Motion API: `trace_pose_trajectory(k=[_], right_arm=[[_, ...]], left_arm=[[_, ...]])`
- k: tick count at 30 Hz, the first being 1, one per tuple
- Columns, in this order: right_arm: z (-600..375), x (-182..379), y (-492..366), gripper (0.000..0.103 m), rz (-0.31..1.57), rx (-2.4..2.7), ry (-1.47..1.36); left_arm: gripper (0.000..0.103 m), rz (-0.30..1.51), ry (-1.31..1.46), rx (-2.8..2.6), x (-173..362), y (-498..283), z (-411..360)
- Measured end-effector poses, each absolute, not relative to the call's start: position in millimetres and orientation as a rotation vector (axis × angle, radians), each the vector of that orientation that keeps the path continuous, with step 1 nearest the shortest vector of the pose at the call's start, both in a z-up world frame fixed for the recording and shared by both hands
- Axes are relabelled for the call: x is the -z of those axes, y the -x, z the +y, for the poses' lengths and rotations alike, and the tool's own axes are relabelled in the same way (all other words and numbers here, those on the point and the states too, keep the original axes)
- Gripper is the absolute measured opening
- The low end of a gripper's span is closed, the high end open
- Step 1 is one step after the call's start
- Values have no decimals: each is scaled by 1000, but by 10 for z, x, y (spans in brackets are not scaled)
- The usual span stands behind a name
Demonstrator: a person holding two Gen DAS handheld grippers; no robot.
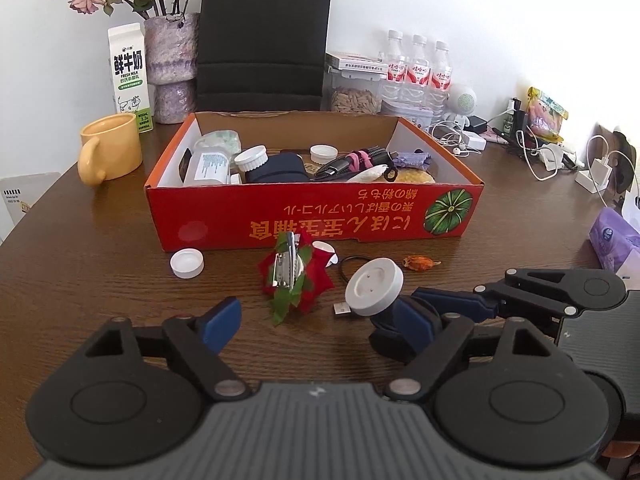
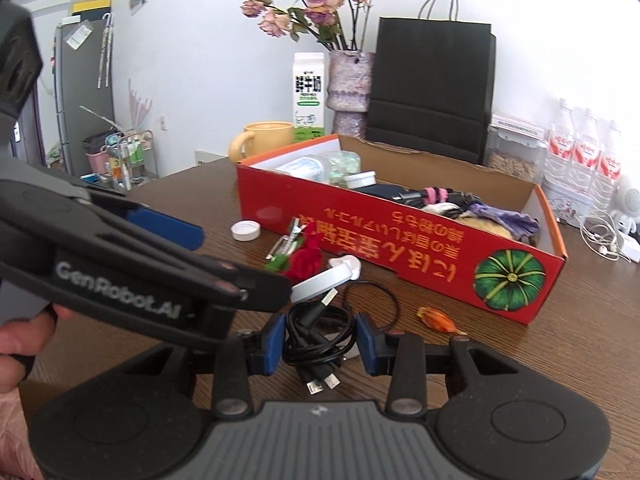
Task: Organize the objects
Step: 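Grasp the black charger cable with the right tool while the left tool grasps the white charger, then carry the charger and cable into the cardboard box and open both tools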
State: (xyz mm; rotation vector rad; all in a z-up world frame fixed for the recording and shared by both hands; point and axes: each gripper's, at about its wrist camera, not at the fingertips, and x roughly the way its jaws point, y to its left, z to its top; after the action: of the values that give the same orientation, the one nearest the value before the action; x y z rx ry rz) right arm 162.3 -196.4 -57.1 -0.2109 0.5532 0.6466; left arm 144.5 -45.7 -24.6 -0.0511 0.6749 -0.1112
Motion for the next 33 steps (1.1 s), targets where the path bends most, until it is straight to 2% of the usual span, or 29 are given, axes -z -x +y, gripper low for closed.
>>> trace_pose_trajectory(k=[6, 7, 9, 11, 14, 17, 33], right_arm=[[-1911, 575, -1580, 37, 547, -672, 222], [-1905, 572, -1570, 37, 545, -679, 224], [-1888, 568, -1553, 37, 538, -690, 229], [-1873, 563, -1537, 37, 533, -698, 235], [-1852, 576, -1533, 36, 535, -696, 245], [-1857, 588, -1530, 35, 536, -695, 246], [-2048, 544, -1575, 35, 531, -602, 223]], left_arm=[[77, 680, 59, 139, 255, -1459, -500], [73, 682, 57, 145, 261, -1464, -518], [60, 687, 53, 153, 270, -1475, -539], [35, 696, 55, 170, 290, -1483, -545], [16, 692, 60, 195, 299, -1470, -549], [10, 673, 24, 168, 291, -1455, -567], [10, 627, 43, 104, 178, -1394, -410]])
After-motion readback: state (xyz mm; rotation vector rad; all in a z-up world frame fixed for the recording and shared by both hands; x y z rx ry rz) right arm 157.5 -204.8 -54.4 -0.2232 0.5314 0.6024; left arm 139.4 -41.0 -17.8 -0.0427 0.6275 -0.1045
